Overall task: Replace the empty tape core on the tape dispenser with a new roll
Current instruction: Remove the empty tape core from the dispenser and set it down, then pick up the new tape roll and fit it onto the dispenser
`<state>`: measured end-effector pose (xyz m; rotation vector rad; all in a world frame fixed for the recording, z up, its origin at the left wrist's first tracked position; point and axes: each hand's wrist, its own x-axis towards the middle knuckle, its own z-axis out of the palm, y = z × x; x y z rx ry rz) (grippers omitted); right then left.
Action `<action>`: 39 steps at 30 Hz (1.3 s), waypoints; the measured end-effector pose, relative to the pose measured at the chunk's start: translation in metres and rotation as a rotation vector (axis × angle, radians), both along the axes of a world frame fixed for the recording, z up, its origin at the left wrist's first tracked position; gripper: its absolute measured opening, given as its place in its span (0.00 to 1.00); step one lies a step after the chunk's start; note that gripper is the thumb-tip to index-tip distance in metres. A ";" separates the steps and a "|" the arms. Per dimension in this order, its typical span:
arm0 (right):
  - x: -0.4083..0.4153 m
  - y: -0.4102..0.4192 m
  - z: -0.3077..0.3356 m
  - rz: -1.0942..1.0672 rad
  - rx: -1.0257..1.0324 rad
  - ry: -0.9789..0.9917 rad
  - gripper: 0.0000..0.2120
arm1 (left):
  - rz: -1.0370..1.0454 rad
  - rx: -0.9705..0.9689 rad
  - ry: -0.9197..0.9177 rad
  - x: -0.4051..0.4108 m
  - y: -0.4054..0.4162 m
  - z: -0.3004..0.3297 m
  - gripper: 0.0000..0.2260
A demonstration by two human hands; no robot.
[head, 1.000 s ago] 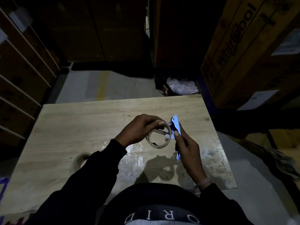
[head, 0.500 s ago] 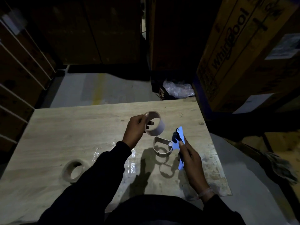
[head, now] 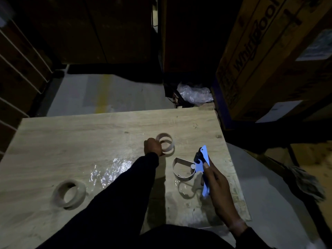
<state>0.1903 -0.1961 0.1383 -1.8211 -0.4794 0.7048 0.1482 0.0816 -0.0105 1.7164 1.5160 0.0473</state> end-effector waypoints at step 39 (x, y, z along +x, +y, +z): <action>-0.141 0.110 -0.013 0.151 0.054 0.050 0.14 | 0.193 0.143 -0.478 -0.301 0.006 0.073 0.12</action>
